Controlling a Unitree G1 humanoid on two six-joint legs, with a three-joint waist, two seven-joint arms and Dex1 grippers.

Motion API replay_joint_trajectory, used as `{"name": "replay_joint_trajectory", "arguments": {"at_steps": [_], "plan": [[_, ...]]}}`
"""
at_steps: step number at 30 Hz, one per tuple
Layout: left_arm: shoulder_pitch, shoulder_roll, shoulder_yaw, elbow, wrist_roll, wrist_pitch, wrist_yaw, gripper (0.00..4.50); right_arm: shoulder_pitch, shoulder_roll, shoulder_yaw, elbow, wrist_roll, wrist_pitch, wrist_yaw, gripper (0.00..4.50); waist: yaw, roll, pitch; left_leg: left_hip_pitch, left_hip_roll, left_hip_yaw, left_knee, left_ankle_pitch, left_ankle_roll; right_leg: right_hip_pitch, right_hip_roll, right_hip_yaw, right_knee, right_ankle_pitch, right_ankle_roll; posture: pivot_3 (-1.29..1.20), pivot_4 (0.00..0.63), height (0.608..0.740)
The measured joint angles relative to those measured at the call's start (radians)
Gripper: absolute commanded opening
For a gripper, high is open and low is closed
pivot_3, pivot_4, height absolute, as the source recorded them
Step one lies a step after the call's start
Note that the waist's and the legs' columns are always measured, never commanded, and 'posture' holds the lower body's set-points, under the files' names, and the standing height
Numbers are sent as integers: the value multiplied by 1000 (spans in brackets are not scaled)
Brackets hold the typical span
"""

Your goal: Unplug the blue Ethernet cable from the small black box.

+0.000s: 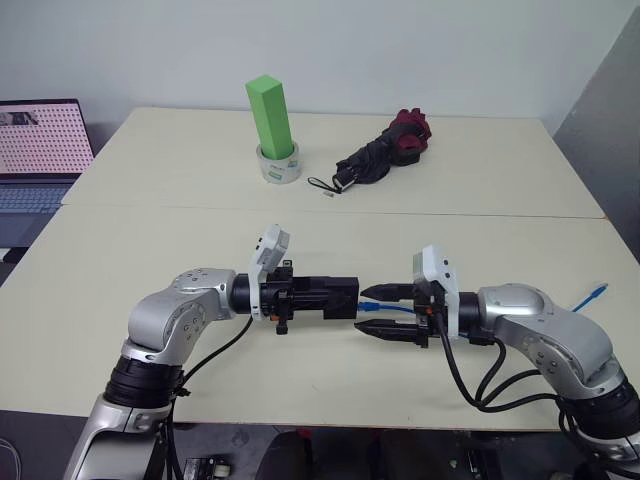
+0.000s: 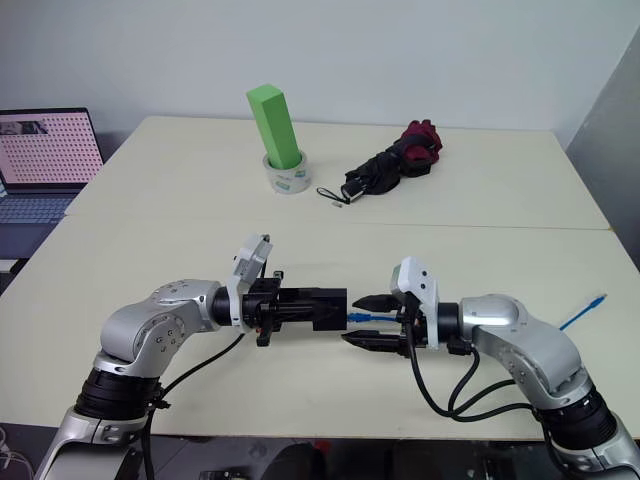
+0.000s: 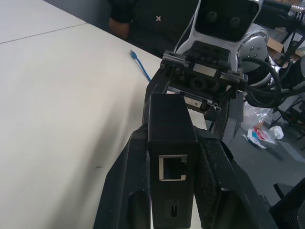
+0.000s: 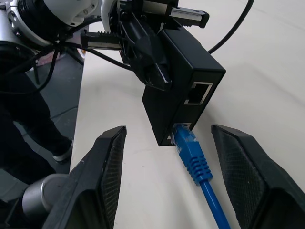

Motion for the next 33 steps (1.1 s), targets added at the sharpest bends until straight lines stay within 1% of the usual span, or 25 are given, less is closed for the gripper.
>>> {"name": "replay_joint_trajectory", "arguments": {"at_steps": [3, 4, 6, 8, 12, 13, 18, 33], "plan": [[0, 0, 0, -6, 0, 0, 0, 784, -6, 9, -3, 9, 22, 28, 1, 2997, 0, 0, 0, 0, 0, 0, 0, 0, 0, 0, 0, 0, 0, 0, 0, 0, 150, 740], [0, 0, 0, -8, 0, 0, 0, 784, -9, 13, -5, 13, 25, 34, 1, 2628, 0, 0, 0, 0, 0, 0, 0, 0, 0, 0, 0, 0, 0, 0, 0, 0, 150, 740], [0, 0, 0, -18, 0, 0, 0, 784, -16, 14, -8, 19, 26, 42, 3, 2317, 0, 0, 0, 0, 0, 0, 0, 0, 0, 0, 0, 0, 0, 0, 0, 0, 150, 740], [0, 1, 0, -22, 0, 0, 0, 784, -18, 14, -8, 26, 26, 44, 6, 1791, 0, 0, 0, 0, 0, 0, 0, 0, 0, 0, 0, 0, 0, 0, 0, 0, 150, 740], [2, 6, 0, -25, 2, 0, -2, 784, -34, 16, -8, 40, 27, 56, 18, 1064, -1, 0, 0, 0, 0, 0, 0, 0, 0, 0, 0, 0, 0, 0, 0, 0, 150, 740], [2, 8, 0, -25, 4, 0, -2, 784, -36, 15, -8, 42, 28, 60, 23, 753, -1, 0, 0, 0, 0, 0, 0, 0, 0, 0, 0, 0, 0, 0, 0, 0, 150, 740], [7, 22, -6, -32, 10, -4, -23, 784, -39, 10, -11, 48, 30, 79, 56, 94, -1, 0, 0, 0, 0, 0, 0, 0, 0, 0, 0, 0, 0, 0, 0, 0, 150, 740], [15, 25, -20, -51, 14, -26, -39, 784, -60, -11, -8, 57, 22, 96, 116, 68, -1, 0, 0, 0, 0, 0, 0, 0, 0, 0, 0, 0, 0, 0, 0, 0, 150, 740]]}}
